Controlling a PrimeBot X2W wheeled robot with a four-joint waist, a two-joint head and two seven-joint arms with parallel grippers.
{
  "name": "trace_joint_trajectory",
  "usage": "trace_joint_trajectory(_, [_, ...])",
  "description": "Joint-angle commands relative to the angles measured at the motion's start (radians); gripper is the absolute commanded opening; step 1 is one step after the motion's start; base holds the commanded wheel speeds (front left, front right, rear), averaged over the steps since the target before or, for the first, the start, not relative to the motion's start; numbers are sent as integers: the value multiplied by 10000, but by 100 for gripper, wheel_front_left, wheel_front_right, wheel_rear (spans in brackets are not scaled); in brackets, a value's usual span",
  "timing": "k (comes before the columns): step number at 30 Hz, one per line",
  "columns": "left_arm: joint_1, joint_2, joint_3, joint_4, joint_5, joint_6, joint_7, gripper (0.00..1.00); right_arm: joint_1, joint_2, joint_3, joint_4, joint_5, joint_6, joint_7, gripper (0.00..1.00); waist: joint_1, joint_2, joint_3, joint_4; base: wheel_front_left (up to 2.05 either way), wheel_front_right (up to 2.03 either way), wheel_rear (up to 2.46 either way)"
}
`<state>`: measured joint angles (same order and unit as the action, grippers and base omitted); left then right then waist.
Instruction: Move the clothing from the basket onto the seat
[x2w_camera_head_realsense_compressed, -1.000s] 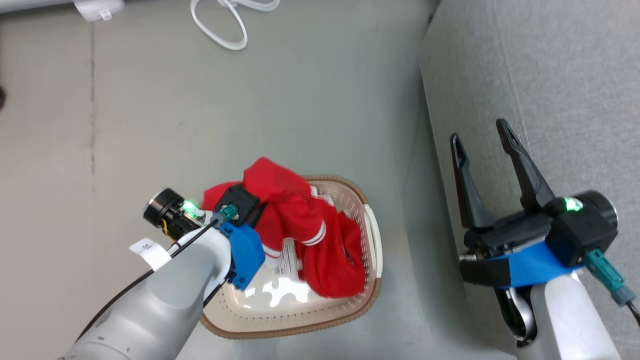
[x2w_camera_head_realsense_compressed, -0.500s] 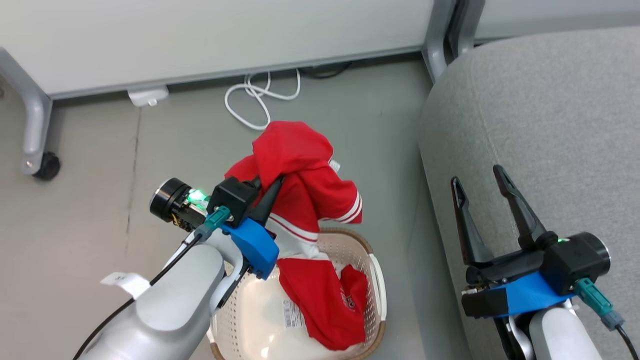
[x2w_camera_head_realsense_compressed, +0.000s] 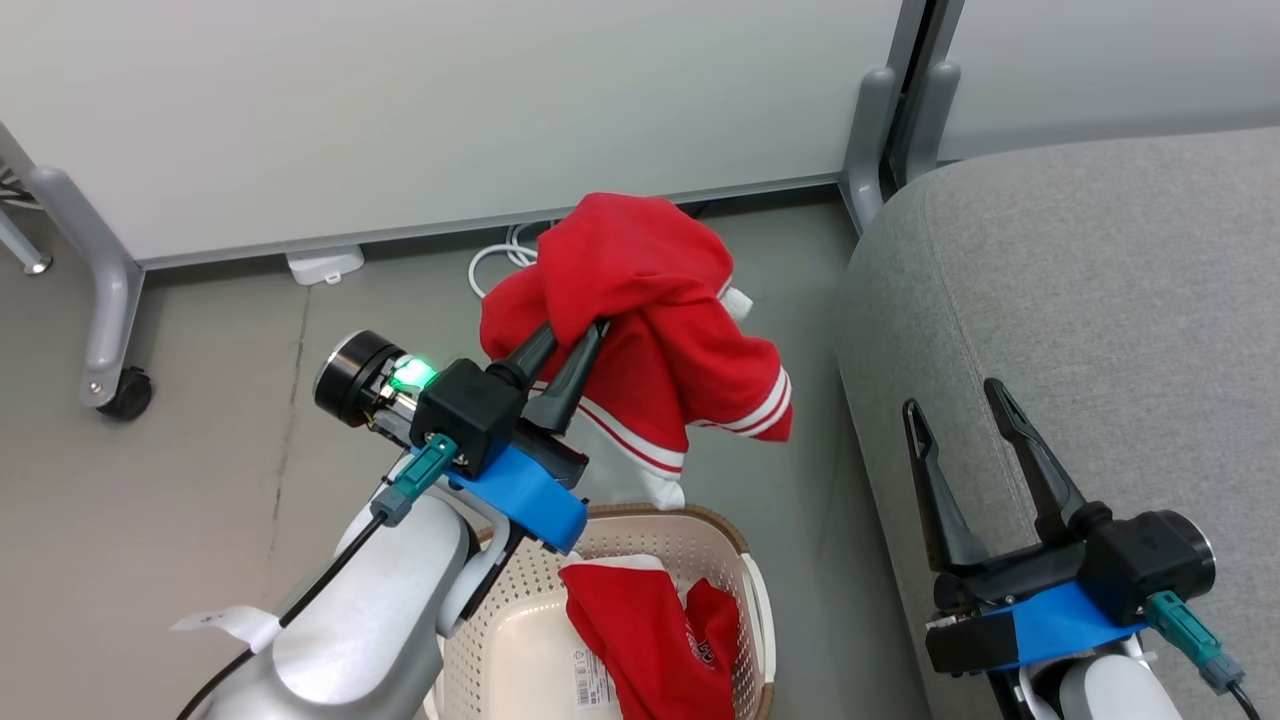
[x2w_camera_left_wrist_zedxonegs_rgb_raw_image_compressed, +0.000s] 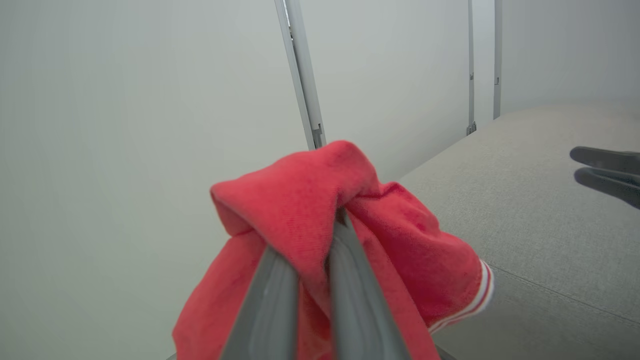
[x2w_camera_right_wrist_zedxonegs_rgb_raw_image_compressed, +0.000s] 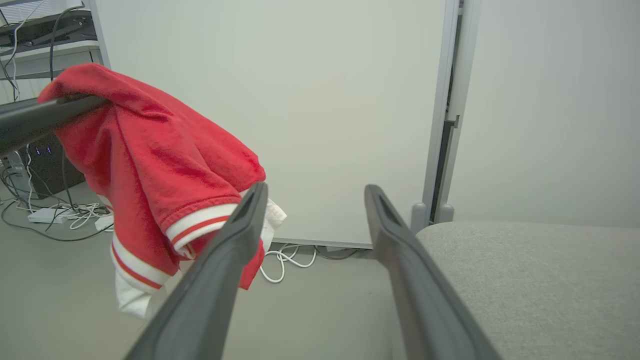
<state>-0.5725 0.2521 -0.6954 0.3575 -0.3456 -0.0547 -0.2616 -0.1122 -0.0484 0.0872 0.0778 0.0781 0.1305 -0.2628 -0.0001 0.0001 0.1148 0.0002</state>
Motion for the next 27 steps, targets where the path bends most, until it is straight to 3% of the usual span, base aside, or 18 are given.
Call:
trace_joint_trajectory(1, [129,-26,119,-148,77,-57,-50,0,161,-36,-5,3,12,5,-31,100,1,-1,-71,-26,0,0,0])
trace_joint_trajectory(16, [383,-283,404,-965,677,-315,-51,0,324,-36,154,-186,26,5,-31,100,1,-1,-381,16,0,0,0])
trace_joint_trajectory(27, [333,-490,319,-897,848,-447,-51,0,-575,-392,1564,-411,-155,5,-31,100,1,-1,-317,148,0,0,0])
